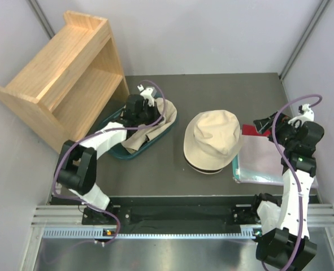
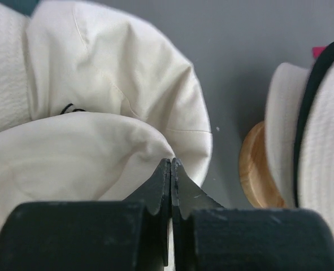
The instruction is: Stack the hats
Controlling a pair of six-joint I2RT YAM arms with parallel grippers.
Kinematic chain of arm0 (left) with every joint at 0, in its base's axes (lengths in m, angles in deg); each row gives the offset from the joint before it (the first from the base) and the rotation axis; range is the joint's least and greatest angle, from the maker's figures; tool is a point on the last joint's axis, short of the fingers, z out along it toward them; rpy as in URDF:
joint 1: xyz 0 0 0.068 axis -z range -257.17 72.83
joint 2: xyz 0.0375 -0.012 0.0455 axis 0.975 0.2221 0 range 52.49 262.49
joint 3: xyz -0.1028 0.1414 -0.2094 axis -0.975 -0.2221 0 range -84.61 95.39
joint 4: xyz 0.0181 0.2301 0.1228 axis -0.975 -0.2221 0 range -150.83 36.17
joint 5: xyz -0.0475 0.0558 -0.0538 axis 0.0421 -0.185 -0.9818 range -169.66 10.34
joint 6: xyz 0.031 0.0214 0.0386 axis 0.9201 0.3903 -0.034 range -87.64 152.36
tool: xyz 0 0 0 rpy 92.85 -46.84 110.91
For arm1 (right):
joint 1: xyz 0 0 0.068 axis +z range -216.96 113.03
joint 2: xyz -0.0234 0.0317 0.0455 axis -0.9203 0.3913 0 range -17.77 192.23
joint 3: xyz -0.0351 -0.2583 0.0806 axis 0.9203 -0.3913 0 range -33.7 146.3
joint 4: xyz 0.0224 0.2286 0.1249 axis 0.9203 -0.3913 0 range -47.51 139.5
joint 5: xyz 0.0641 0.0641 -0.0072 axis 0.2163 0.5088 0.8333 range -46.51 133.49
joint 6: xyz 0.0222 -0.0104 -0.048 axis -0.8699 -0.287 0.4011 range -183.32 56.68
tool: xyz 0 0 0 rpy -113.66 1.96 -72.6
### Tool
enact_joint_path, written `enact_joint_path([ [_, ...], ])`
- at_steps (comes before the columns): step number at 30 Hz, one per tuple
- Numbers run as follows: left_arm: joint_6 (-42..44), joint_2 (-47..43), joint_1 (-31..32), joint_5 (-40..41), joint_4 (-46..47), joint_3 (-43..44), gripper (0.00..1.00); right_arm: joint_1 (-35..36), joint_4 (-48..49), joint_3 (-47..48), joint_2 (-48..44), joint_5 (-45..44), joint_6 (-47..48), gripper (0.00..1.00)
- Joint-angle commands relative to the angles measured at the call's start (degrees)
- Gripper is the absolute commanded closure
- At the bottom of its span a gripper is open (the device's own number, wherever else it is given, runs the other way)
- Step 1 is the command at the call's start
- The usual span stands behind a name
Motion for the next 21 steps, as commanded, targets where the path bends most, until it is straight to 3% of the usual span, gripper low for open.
enact_joint_path([
  [1,0.22,-10.99,0.13,3.21,2.09,0.95,1.00,-0.20,-0.09,7.03,-2.17,3.28,-0.20,0.08],
  [6,-0.30,-21.63,0.13,6.56,2.97,-0.54,1.00,1.99,3.23,14.59,-1.91,10.23,-5.71,0.09],
  [9,-0.22,-27.25,0.05,9.02,2.36,-0.81,1.00,9.00,9.56,16.17,-1.65,9.20,-10.47,0.09],
  [16,-2.50,-37.72,0.05,11.66,2.27,-0.64,1.00,45.17,19.40,16.19,3.54,-4.86,-13.21,0.09],
  [19,-3.46,-40.80,0.05,12.10,1.04,0.41,1.00,58.36,22.58,16.09,7.22,-12.33,-11.46,0.09],
  [21,-3.99,-42.47,0.05,11.84,0.60,0.94,1.00,63.49,21.79,17.14,10.55,-17.59,-9.61,0.09],
])
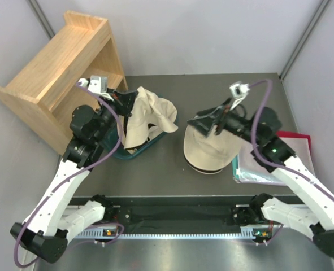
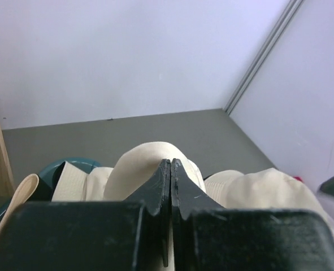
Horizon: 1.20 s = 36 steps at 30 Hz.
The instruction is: Stack the hats
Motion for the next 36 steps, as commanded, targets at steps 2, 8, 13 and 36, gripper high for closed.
enact_joint_path([
  [2,-2.64,-4.55,0.05,1.26,0.77,1.34,1.00,16.23,5.52,2.11,6.57,-13.91,1.17,0.09],
  [8,-3.52,-8.51,0.05,4.24,2.43,-0.06,1.00,26.60,21.94,-4.39,10.88,-16.02,-11.98,0.11],
  [13,-6.50,-10.62,0.13,6.16,6.04,-1.91,1.00,36.10,30.65,-4.22,16.85,-21.21,-15.79,0.10],
  [36,-23.30,-18.53,0.13,2.40,18.97,-10.88,1.00,38.84,55.00,0.36,33.39,-23.32,-22.13,0.10],
])
